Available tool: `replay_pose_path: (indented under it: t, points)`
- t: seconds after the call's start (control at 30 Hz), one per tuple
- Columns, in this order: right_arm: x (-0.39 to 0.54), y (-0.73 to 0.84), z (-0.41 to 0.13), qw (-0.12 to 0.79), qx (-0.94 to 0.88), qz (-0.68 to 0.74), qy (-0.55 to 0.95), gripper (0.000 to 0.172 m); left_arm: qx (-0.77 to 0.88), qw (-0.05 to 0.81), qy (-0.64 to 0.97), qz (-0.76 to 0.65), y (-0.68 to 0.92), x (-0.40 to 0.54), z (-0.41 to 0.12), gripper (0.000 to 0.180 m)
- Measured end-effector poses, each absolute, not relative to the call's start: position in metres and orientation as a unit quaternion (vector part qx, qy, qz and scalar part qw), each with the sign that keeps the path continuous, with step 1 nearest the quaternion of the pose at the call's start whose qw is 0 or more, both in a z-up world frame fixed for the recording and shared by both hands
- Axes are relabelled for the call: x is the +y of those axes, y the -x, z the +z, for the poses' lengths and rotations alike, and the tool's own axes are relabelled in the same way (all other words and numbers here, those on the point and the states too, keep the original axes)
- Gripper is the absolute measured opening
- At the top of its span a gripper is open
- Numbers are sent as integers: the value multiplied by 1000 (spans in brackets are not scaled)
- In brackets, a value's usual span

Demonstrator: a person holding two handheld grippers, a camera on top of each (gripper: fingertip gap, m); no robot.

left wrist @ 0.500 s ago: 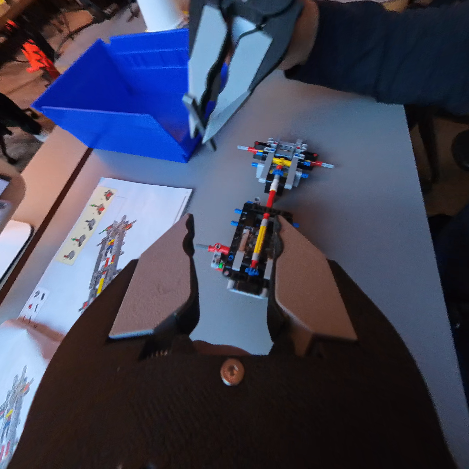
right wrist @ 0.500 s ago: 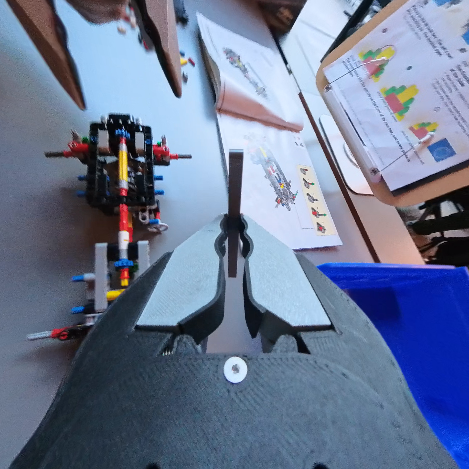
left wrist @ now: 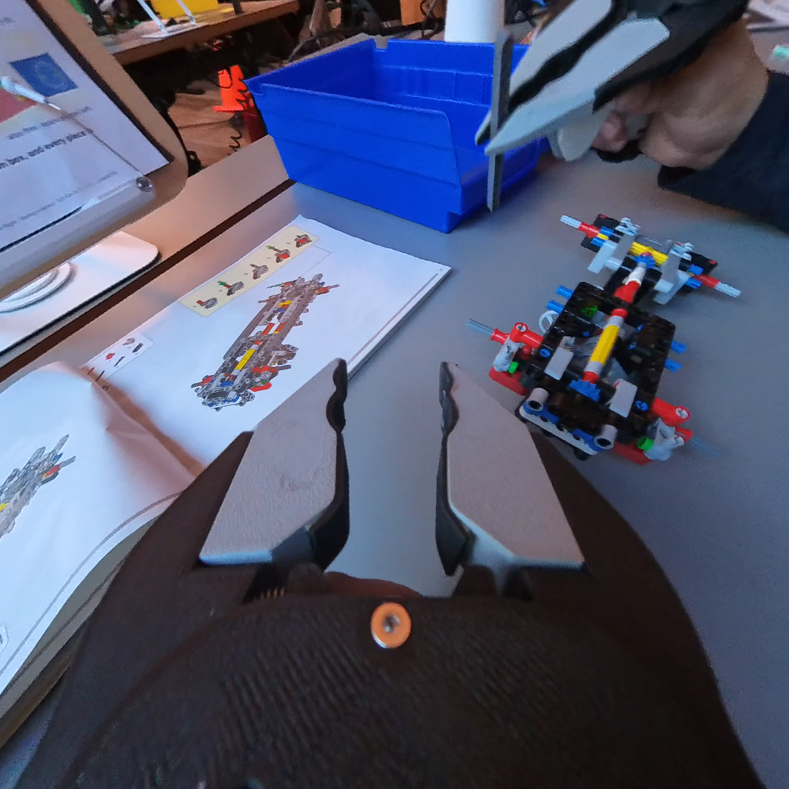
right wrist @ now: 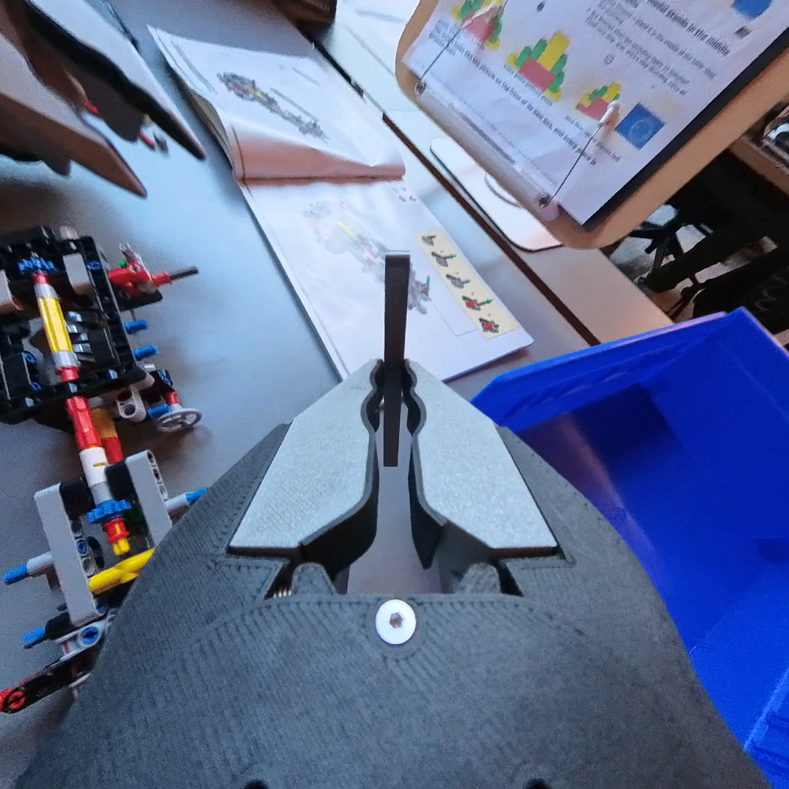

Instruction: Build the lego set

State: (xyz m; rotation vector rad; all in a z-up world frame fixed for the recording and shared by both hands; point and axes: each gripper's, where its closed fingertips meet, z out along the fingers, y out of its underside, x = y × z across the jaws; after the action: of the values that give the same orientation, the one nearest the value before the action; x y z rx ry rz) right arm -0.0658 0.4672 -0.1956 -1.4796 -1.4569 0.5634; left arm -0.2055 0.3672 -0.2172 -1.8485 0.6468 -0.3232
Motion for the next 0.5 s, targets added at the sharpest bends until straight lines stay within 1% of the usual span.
replay_pose_path:
  t: [0.17,0.3,0.5]
  points:
    - [468,69,-216,457,-620,191,609,5,219,549,797,-123,222,374,-219,25]
    - [469,71,-230,434,-632,181,616,5,202,520,823,-105,233,379,-239,24]
    - [465,74,-239,402,-631,219,626,5,215,507,827,-110,229,378,-244,22]
